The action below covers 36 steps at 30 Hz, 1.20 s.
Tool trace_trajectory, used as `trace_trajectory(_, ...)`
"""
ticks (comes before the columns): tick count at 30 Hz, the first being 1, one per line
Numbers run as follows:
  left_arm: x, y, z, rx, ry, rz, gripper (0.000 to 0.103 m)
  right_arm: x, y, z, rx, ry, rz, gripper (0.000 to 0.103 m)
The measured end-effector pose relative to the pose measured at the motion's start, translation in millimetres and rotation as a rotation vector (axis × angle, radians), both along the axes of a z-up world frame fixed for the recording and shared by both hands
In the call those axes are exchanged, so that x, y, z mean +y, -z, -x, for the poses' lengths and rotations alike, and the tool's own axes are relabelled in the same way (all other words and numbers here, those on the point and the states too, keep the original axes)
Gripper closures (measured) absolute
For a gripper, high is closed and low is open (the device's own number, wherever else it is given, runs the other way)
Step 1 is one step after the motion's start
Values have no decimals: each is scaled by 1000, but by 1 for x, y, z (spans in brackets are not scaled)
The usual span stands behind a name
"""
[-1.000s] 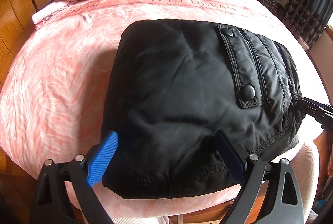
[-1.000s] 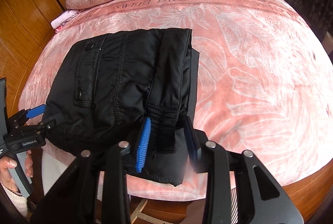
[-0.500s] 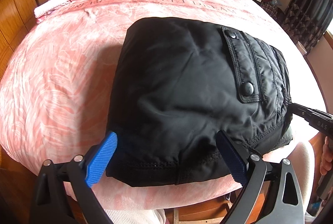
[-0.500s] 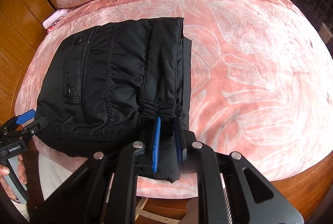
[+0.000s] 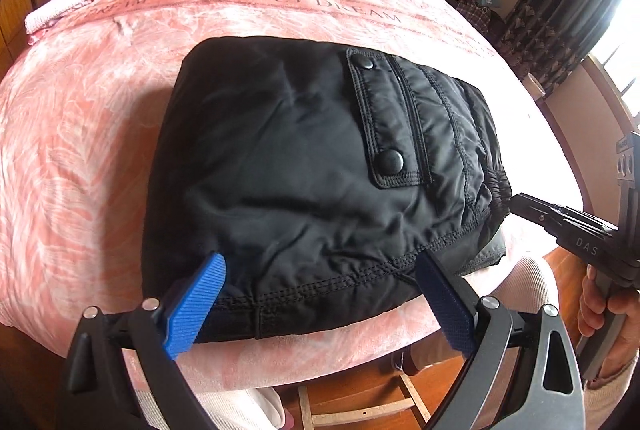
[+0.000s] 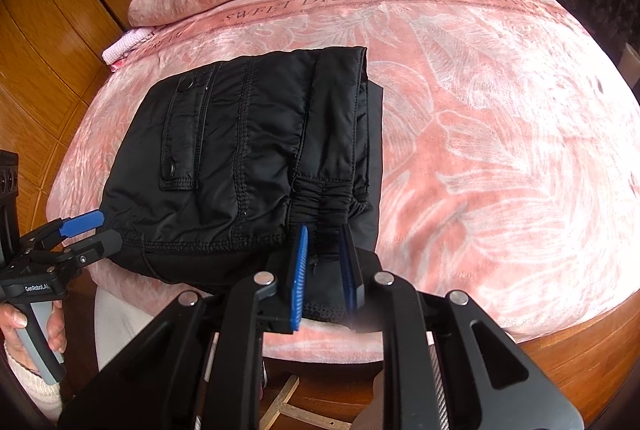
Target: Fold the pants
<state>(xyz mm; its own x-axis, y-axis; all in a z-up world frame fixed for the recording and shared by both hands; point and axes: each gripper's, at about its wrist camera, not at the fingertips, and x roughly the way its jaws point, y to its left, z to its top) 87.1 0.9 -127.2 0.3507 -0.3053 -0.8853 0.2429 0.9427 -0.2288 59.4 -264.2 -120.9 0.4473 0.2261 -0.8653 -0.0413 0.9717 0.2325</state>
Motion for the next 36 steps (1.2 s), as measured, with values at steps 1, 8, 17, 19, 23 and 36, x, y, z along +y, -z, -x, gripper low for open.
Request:
trace_trajectory(1,3,2,0,7,2,1,7,0,1,0,3,1,-2,85)
trace_trajectory(8,24,2,11,16,-3,-56,7,3,2,0,2,-11,-10,75)
trace_trajectory(17,69,25,-11,77,-69,59,7,3,5,-3,10,-8,-19,70)
trace_trajectory(19,72,28,-19,101,-58,77,7,3,5,-3,12,-7,-18,70)
trace_trajectory(23,81,37,-29,146,-72,123,7,3,9,-4,24,0,-18,68)
trace_trajectory(36,81,39,-26,149,-116,89,34,6,15,-10,39,-9,-33,65)
